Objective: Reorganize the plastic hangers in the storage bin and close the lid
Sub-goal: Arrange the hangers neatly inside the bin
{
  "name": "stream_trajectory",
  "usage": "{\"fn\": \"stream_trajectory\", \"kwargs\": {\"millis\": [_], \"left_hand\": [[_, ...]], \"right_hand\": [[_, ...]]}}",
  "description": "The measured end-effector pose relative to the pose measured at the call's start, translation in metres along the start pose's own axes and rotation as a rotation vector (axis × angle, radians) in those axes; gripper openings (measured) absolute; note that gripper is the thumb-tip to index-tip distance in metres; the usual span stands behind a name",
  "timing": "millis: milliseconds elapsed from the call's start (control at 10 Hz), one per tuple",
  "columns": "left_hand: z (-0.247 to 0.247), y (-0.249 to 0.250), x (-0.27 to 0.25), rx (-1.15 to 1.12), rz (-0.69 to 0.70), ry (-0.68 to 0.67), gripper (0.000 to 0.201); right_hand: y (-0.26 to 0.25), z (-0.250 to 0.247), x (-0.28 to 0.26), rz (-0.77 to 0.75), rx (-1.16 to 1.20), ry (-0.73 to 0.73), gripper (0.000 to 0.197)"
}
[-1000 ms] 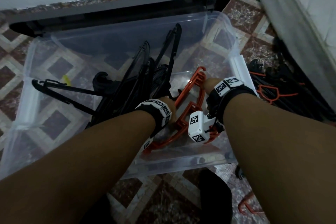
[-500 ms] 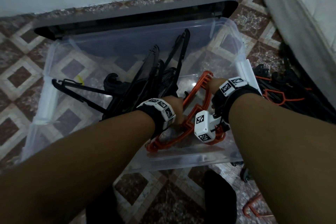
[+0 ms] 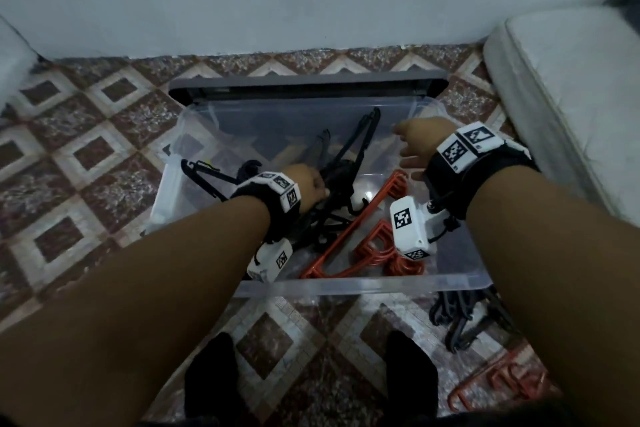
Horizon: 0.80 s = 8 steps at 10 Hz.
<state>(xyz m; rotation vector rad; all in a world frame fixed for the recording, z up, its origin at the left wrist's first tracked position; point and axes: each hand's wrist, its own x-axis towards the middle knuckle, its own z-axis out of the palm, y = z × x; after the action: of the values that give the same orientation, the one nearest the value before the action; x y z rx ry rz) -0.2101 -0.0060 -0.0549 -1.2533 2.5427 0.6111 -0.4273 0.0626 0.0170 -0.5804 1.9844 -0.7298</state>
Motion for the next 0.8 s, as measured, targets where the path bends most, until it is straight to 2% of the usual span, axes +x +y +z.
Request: {"fn": "stream_trajectory", "kwargs": {"millis": [100, 200, 300, 400, 500, 600, 700, 800], "left_hand": [[-0.010, 0.004, -0.018, 0.051, 0.040, 0.038, 0.031], [-0.045, 0.003, -0.043, 0.037, 0.073, 0.127, 0.019], [-0.079, 0.000, -0.067, 0.021, 0.082, 0.171, 0.029], [-0.104, -0.003, -0.091, -0.007, 0.093, 0.302, 0.020], [-0.121, -0.008, -0.112, -0.089, 0.118, 0.497, 0.014], [-0.135, -0.013, -0.123, -0.119, 0.166, 0.632, 0.009], [-0.150, -0.015, -0.128, -0.172, 0.193, 0.710, 0.010], [-0.163, -0.013, -0.129, -0.238, 0.186, 0.761, 0.013]], "right_hand": [[-0.012, -0.007, -0.024, -0.056, 0.052, 0.015, 0.040], [-0.023, -0.001, -0.055, -0.081, 0.076, 0.041, 0.042], [-0.031, 0.012, -0.083, -0.138, 0.101, 0.035, 0.036], [-0.032, 0.026, -0.097, -0.164, 0.075, 0.049, 0.046], [-0.029, 0.030, -0.108, -0.176, 0.017, 0.088, 0.048], [-0.033, 0.025, -0.115, -0.298, -0.310, 0.094, 0.048], [-0.042, 0.021, -0.120, -0.337, -0.356, 0.035, 0.049], [-0.039, 0.029, -0.116, -0.355, -0.400, -0.089, 0.037]]}}
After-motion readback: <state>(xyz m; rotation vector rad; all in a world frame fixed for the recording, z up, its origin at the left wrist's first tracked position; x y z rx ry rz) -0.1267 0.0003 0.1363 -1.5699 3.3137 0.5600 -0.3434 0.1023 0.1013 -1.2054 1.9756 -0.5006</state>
